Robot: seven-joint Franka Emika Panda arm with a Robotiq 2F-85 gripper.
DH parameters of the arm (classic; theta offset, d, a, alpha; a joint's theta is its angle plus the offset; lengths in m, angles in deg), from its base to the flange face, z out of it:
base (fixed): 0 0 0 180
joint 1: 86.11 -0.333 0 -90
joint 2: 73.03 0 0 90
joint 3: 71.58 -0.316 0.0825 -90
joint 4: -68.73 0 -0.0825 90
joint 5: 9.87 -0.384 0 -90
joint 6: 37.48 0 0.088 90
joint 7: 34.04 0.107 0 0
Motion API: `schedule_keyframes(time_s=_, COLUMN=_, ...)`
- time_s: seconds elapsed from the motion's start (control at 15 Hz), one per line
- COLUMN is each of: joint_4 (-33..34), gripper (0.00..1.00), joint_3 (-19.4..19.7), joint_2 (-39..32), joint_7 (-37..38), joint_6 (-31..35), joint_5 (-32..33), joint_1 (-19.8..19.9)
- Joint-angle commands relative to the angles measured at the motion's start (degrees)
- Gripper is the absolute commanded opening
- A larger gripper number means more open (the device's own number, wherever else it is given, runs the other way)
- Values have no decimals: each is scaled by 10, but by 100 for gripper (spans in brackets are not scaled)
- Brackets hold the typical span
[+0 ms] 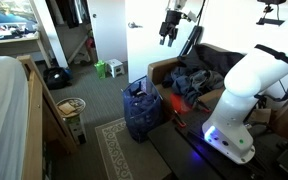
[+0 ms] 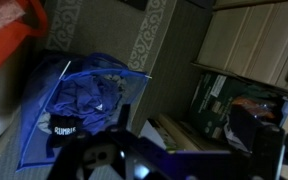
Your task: Take the blue cloth from the laundry basket and put it on the couch
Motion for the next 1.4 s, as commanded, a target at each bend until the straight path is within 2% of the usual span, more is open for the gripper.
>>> schedule_keyframes(time_s=0.0, joint_4=47, gripper=100, joint_3=-16, joint_2=-81, joint_7=-38, joint_6=-10, joint_5=-42, joint_1=-6)
schedule_keyframes(time_s=0.2, joint_4=72, gripper=100, joint_3=-37, joint_2=-147, joint_7=-54, joint_6=-19, joint_5=-65, joint_1=-4)
schedule_keyframes(time_s=0.4, joint_4=100, gripper=100, joint_3=-63, joint_2=-217, joint_7=-51, joint_6=-13, joint_5=-59, joint_1=3)
schedule_keyframes(time_s=0.87, joint_4=156, gripper=100, joint_3=-116, joint_2=-364, joint_7=-6, joint_6=113, joint_5=-8, joint_1=7)
schedule_keyframes(time_s=1.33, joint_4=192, gripper=100, joint_3=-114, joint_2=-463, joint_7=110, joint_6=252, joint_5=69, joint_1=18)
